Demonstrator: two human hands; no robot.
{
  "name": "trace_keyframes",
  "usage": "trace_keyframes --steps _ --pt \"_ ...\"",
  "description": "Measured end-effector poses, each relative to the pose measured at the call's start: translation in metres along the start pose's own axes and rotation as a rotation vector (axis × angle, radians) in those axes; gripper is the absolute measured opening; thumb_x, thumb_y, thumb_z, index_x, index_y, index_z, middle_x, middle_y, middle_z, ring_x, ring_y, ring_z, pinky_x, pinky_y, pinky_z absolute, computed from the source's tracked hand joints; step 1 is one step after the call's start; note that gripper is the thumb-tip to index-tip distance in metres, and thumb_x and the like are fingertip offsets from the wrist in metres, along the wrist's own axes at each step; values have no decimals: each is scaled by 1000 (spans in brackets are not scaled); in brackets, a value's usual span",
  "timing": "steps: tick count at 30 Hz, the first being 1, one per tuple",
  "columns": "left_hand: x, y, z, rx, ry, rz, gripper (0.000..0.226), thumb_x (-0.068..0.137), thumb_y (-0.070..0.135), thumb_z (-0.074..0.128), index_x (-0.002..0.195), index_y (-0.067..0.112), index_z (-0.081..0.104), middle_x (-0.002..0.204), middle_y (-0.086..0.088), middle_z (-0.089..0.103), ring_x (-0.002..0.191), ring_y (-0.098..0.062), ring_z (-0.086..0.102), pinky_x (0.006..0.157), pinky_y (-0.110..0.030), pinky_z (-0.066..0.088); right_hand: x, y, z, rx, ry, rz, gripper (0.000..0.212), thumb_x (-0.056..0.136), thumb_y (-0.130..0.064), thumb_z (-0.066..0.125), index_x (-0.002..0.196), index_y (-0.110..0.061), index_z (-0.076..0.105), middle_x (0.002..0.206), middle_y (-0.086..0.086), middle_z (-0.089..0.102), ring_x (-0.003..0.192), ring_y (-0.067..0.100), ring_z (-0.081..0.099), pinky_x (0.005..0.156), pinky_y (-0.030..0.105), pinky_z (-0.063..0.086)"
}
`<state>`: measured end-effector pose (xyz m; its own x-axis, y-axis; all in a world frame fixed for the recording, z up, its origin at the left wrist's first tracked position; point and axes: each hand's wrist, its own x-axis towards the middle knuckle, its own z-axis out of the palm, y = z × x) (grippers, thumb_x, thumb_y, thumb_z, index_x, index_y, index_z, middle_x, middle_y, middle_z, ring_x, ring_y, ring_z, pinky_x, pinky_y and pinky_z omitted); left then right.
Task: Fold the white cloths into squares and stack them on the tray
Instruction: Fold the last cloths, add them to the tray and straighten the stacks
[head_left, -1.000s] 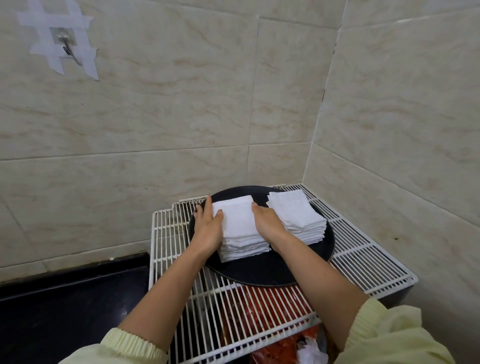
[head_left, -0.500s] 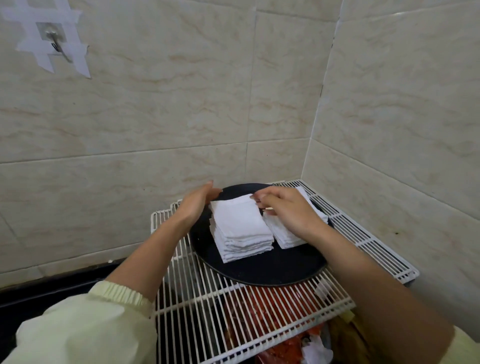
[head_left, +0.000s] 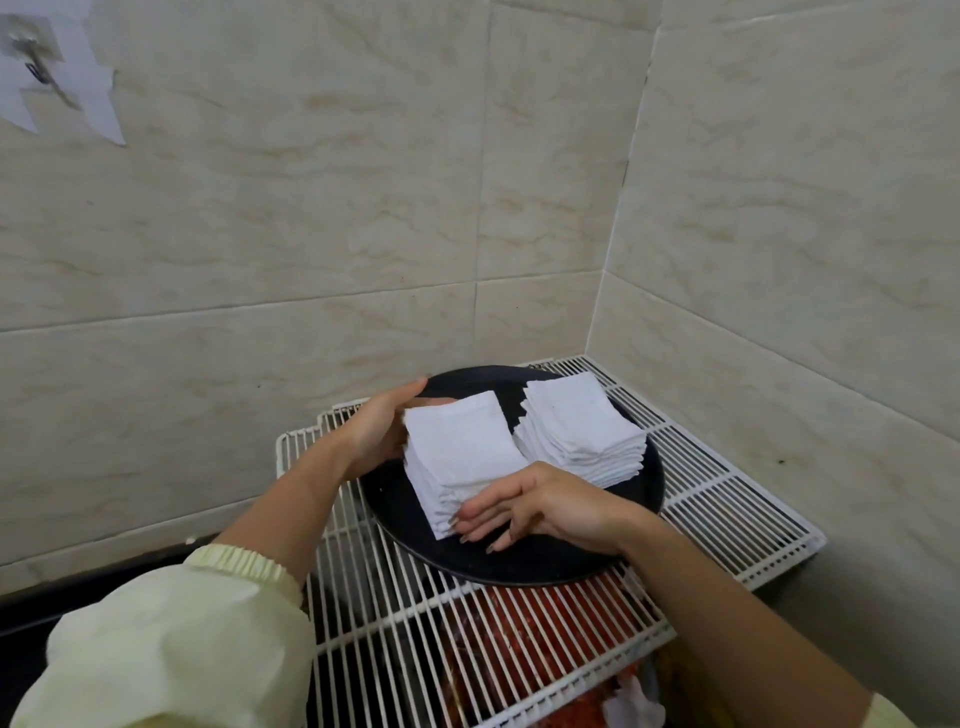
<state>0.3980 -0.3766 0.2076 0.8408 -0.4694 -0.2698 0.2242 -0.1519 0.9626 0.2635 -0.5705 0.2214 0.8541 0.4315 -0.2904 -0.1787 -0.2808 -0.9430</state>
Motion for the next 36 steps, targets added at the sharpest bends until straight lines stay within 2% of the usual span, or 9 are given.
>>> trace_keyframes --steps 3,7,10,14,17,19,24,29,36 --pt "-1 -3 3 20 -13 15 49 96 48 39 107 10 68 110 -12 67 95 -26 61 84 -36 42 1 0 1 21 40 -16 50 81 21 34 119 4 61 121 20 65 110 24 65 90 30 55" --pt "-14 4 0 77 98 81 41 95 47 43 107 20 73 113 0 71 105 -17 62 93 -33 43 -12 -7 -11 10 28 -90 26 87 8 51 104 0 69 107 16 72 98 24 69 77 26 56" --pt "-35 12 2 147 330 338 17 92 32 58 94 26 74 104 10 72 108 -11 63 94 -28 45 -28 -21 -23 -155 255 -143 10 87 -5 66 93 -1 72 88 13 75 77 16 68 64 23 52" --pt "-73 10 22 564 368 598 12 83 36 71 95 34 71 112 20 61 113 1 48 94 -20 32 -21 -17 -25 -494 537 -211 6 81 -18 75 85 -15 72 71 0 67 54 4 56 58 22 48" --pt "-86 -3 35 751 366 634 35 72 52 74 102 35 66 124 18 50 123 -1 28 100 -21 23 -10 -8 -20 -811 521 -270 17 80 -28 75 95 -23 69 79 -10 57 62 0 51 69 21 45" --pt "-86 -13 38 822 385 671 41 67 64 63 100 40 63 126 17 50 124 -3 25 104 -25 24 -5 -8 -17 -970 520 -306 26 82 -35 72 104 -22 67 86 -14 50 72 -2 49 74 20 43" --pt "-88 -21 40 1011 375 686 42 70 61 61 107 42 62 128 19 48 129 -9 24 111 -43 28 -3 -14 -11 -1225 457 -363 36 87 -41 62 118 -22 61 110 -9 53 95 9 53 80 25 45" --pt "-93 -18 47 1058 382 622 44 72 58 63 112 41 60 127 18 48 129 -9 23 111 -45 27 -1 -18 -14 -1250 453 -392 31 90 -39 59 114 -20 66 113 -7 57 101 9 52 82 21 40" --pt "-92 -11 62 1132 518 573 36 79 57 61 107 35 58 117 16 52 126 -10 26 103 -34 21 2 -25 -22 -1133 478 -432 23 88 -33 62 102 -17 71 102 -7 62 85 3 45 78 25 44"
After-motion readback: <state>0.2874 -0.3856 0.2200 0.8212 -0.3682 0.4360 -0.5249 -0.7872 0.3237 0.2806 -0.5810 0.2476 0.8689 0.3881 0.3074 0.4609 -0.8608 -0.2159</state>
